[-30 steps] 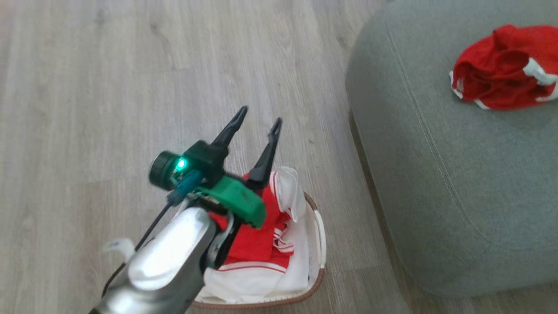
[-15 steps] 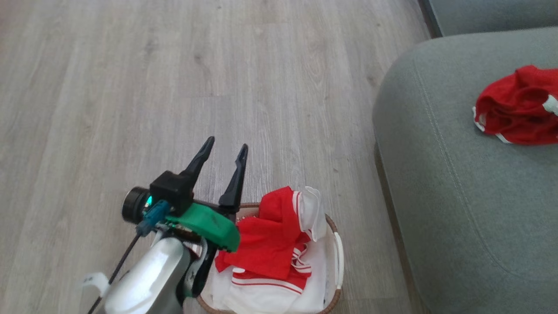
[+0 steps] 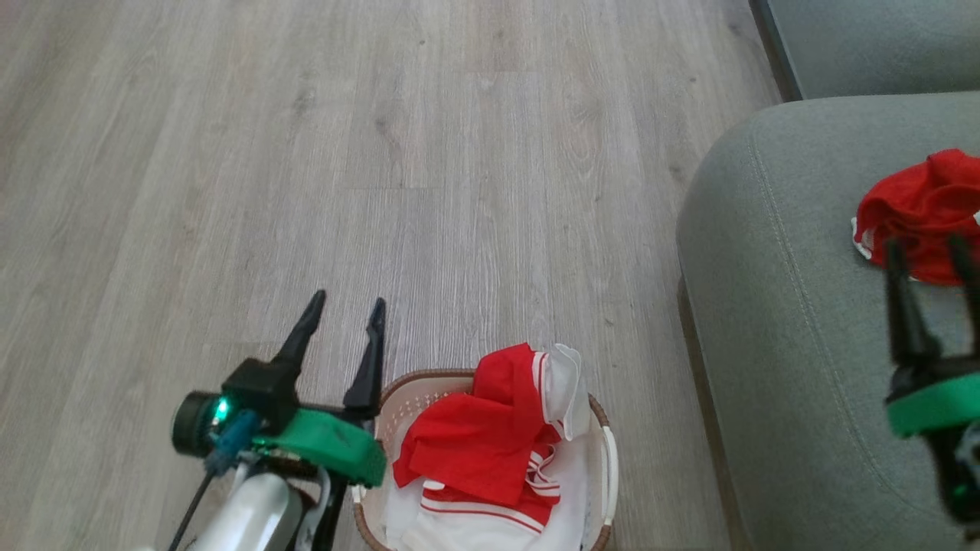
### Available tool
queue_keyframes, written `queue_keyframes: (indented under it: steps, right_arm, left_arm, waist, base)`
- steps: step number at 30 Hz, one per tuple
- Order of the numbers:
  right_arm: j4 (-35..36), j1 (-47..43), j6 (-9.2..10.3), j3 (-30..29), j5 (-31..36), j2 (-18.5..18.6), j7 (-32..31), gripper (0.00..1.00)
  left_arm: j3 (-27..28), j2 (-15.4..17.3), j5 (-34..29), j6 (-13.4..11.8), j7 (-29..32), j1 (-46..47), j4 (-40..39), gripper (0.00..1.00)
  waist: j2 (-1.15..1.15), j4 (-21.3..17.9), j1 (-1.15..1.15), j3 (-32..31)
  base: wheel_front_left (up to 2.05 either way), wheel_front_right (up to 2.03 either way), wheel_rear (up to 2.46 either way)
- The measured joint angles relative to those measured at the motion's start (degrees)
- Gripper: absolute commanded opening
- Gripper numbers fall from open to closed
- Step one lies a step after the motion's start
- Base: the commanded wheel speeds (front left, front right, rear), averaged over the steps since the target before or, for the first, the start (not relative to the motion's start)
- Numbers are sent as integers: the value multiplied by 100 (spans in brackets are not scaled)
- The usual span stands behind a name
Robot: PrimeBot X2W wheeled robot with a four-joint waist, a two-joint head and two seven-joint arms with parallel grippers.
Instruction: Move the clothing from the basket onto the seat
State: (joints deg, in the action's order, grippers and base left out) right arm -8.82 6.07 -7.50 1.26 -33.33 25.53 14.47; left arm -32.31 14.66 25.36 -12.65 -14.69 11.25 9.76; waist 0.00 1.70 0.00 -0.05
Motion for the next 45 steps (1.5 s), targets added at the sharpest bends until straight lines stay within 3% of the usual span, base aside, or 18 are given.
queue_keyframes:
  steps: [4,13,30,45]
  right_arm:
    - [431,-483,0,-101,348,-481,-1,100]
    - [951,-832,0,314,604,-902,-1,100]
    - [1034,-918,0,370,655,-937,-1,100]
    - [1066,-731,0,388,593,-921,-1,100]
  left_arm:
    - [344,-40,-252,3,0,-238,-160,100]
    - [923,-413,-659,391,0,-598,-181,100]
    - [1526,-923,-1240,917,0,-600,29,100]
    - [1703,-1122,-1422,1072,0,-573,174,100]
  waist:
    - [0,21,0,-28]
    - [0,-25,0,-26]
    - [0,-70,0,166]
    - [0,-198,0,403]
  base:
    - [0,0,0]
    - [0,0,0]
    - [0,0,0]
    - [0,0,0]
